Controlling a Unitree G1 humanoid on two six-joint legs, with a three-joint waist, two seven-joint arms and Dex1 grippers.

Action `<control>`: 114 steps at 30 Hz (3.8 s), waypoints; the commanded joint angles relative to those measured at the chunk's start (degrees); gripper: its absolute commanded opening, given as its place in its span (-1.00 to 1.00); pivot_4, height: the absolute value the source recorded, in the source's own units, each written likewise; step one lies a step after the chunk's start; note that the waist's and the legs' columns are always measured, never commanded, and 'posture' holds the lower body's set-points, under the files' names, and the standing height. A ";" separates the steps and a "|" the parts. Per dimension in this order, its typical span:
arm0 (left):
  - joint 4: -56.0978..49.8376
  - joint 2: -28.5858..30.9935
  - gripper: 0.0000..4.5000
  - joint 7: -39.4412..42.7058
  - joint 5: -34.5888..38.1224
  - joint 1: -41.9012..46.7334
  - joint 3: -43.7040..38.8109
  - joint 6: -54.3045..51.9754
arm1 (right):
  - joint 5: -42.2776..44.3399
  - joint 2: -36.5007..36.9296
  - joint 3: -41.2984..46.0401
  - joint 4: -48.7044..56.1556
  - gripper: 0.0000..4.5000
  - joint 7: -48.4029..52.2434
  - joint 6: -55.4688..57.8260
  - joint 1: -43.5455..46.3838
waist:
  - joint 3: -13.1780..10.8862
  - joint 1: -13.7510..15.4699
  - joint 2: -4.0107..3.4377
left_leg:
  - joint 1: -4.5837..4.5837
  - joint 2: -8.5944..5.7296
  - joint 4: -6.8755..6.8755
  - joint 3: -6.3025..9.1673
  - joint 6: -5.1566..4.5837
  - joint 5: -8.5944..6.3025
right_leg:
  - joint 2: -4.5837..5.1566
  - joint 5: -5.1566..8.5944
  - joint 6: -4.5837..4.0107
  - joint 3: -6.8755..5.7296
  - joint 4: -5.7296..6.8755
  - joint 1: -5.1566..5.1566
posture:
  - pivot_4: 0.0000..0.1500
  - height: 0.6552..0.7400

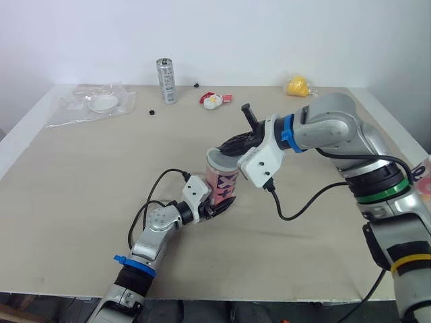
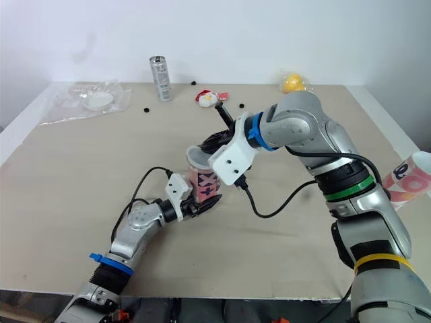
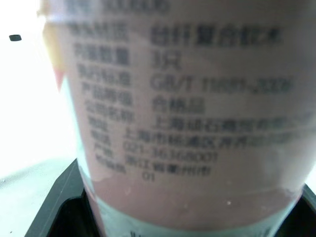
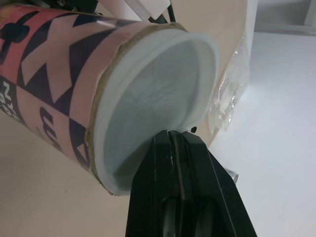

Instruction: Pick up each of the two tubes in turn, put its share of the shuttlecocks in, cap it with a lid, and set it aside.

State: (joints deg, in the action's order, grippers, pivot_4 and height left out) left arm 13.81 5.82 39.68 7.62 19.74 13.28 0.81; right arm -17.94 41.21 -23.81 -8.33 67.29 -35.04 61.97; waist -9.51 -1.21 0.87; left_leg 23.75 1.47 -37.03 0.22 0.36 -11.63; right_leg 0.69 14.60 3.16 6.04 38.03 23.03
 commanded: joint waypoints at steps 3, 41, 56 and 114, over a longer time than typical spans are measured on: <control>3.11 0.83 0.36 1.23 -1.59 -1.97 2.33 -2.44 | -7.91 1.22 -0.68 -3.71 -0.98 -4.04 -3.31 2.80 | 0.00 -0.01 0.01 | -0.07 -0.02 0.08 -0.05 0.00 0.00 | 0.04 0.01 -0.03 0.00 0.00 0.01 | 1.00 1.00; 2.34 0.45 0.36 0.95 -1.65 -2.66 2.25 -2.82 | 20.96 -3.20 5.01 7.46 -0.99 12.53 35.02 -0.34 | -0.02 -0.03 0.09 | -0.33 -0.24 0.63 -0.13 -0.01 0.00 | 0.25 0.21 -0.08 0.11 -0.01 -0.05 | 1.00 1.00; 2.38 0.12 0.36 0.97 -1.62 -2.68 2.22 -2.89 | 11.74 -4.27 -4.31 11.04 -0.99 14.82 28.04 -11.12 | 0.92 -0.03 0.37 | -0.51 -0.27 0.63 0.04 0.07 -0.06 | 0.29 0.49 0.06 -0.09 -0.03 -0.30 | 1.00 1.00; -23.34 26.54 1.00 22.04 6.30 -0.72 1.42 -18.85 | 34.82 -14.23 12.19 17.20 0.98 -12.09 56.06 -41.31 | 0.32 -1.28 0.26 | 0.50 0.23 0.86 1.03 0.18 -0.42 | -0.35 0.45 -0.69 -1.05 -0.51 0.21 | 1.00 1.00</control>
State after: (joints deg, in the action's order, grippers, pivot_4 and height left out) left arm -7.50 32.43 61.68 13.93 18.38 14.36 -17.98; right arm 16.55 27.38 -11.50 8.23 55.50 21.37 19.57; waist -9.19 -2.49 1.13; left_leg 24.25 1.70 -36.21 1.25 0.55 -12.05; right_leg 0.33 15.04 2.47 5.00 37.56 23.24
